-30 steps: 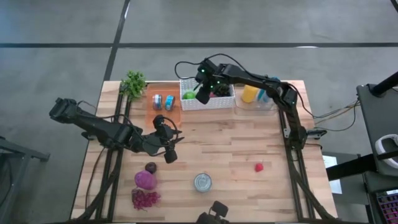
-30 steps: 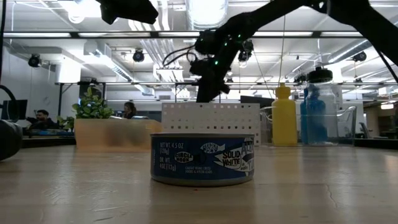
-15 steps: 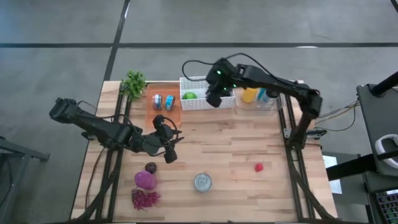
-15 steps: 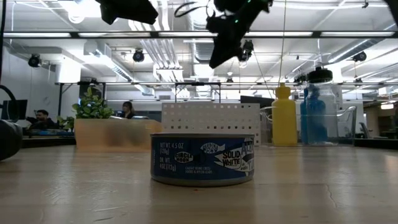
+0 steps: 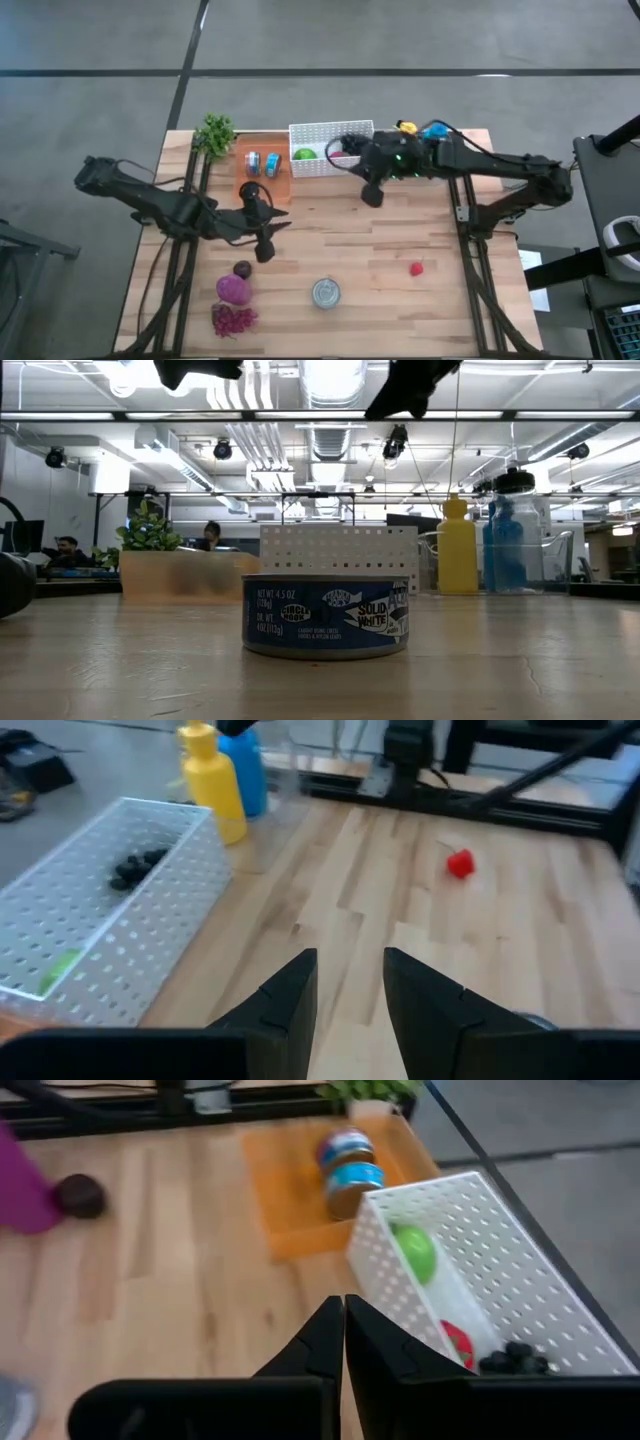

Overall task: Pick & Place Food Item
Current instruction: Put the purple water bottle into the transparent bin

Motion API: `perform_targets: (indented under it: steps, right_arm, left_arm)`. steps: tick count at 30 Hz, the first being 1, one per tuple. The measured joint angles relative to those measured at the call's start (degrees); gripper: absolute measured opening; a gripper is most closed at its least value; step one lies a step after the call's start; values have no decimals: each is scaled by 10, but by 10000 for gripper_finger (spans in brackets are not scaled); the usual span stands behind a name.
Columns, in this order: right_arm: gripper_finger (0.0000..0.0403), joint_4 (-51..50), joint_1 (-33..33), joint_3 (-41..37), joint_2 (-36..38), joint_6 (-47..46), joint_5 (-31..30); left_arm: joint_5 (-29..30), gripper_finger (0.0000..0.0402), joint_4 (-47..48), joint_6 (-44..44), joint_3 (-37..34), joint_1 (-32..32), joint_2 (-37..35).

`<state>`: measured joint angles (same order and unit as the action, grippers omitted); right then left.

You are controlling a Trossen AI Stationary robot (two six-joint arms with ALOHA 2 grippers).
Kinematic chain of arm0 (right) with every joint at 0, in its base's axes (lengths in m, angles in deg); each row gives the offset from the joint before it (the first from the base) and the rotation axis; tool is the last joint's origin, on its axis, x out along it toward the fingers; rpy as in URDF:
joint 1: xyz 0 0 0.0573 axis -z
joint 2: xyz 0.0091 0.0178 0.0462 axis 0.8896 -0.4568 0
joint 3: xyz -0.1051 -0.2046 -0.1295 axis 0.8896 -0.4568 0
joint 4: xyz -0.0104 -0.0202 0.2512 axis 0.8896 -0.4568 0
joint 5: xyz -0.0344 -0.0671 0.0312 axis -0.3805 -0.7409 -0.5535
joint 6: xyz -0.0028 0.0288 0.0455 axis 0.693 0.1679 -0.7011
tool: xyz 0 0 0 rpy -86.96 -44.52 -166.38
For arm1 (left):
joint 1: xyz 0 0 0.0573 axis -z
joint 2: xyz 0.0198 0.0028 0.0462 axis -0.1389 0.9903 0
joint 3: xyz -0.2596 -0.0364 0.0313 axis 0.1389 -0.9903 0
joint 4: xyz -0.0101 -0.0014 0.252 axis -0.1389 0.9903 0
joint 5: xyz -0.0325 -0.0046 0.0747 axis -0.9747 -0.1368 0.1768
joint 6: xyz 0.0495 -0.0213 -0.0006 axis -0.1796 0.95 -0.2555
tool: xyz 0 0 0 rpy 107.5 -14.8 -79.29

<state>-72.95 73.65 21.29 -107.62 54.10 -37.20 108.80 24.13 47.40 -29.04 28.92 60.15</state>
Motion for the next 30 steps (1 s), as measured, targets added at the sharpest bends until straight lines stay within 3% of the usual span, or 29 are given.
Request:
perform_targets:
  steps: [6,12,16,23,30]
  right_arm:
    - [8,50,-54,-77,67,-2,0]
    - [8,76,-94,-125,110,-2,0]
    - [8,90,-111,-141,126,-1,1]
    - [8,103,-115,-150,130,0,2]
    - [8,106,-115,-142,125,0,2]
  left_arm:
    - [-94,118,52,-21,0,0,-29]
    - [-282,118,109,-59,0,0,-62]
    - [-371,118,137,-93,0,2,-76]
    - [-489,118,209,-192,0,3,-92]
    - [-543,118,252,-214,0,5,-117]
